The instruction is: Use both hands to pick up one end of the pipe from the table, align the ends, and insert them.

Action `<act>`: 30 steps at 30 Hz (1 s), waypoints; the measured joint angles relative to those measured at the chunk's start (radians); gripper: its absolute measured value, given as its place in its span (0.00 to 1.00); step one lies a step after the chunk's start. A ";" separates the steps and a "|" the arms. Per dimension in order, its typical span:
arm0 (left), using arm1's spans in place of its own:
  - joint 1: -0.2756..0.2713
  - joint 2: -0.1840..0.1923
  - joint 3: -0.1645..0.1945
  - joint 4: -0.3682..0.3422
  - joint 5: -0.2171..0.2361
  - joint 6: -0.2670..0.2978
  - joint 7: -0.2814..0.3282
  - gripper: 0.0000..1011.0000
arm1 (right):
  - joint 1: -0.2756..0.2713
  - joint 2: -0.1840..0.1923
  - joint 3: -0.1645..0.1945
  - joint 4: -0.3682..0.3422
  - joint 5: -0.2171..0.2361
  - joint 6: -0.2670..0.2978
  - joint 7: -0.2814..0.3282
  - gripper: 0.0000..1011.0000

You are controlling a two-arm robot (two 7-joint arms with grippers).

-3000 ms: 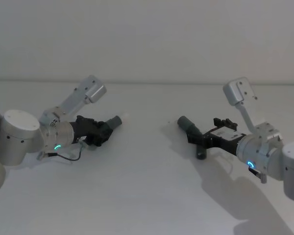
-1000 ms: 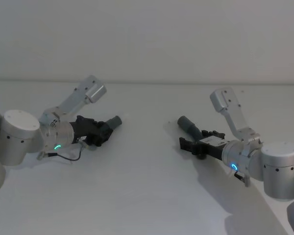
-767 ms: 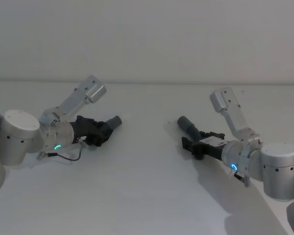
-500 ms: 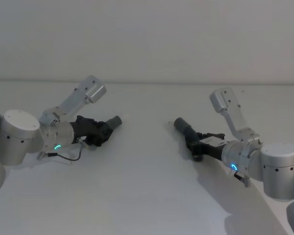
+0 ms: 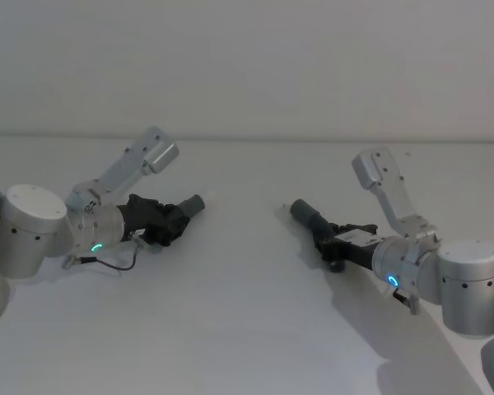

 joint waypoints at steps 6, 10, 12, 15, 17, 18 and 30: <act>-0.002 0.000 0.002 0.000 0.006 -0.006 -0.001 0.33 | 0.000 0.000 -0.001 0.000 -0.002 -0.002 0.001 0.26; -0.006 0.002 0.007 0.000 0.016 -0.025 -0.005 0.33 | -0.002 0.005 -0.006 -0.005 -0.010 -0.015 0.004 0.26; -0.010 0.004 0.009 -0.003 0.020 -0.033 -0.008 0.33 | -0.004 0.008 -0.008 -0.009 -0.015 -0.025 0.005 0.26; -0.018 0.007 0.014 -0.010 0.030 -0.054 -0.015 0.33 | -0.006 0.017 -0.014 -0.019 -0.027 -0.054 0.011 0.26; -0.026 0.012 0.017 -0.018 0.039 -0.072 -0.023 0.33 | -0.007 0.022 -0.017 -0.024 -0.032 -0.066 0.013 0.26; -0.029 0.014 0.018 -0.020 0.040 -0.075 -0.024 0.33 | -0.007 0.023 -0.018 -0.025 -0.035 -0.072 0.014 0.26; -0.098 0.047 0.044 -0.038 0.079 -0.198 -0.108 0.33 | -0.010 0.089 -0.039 -0.076 -0.079 -0.203 0.075 0.26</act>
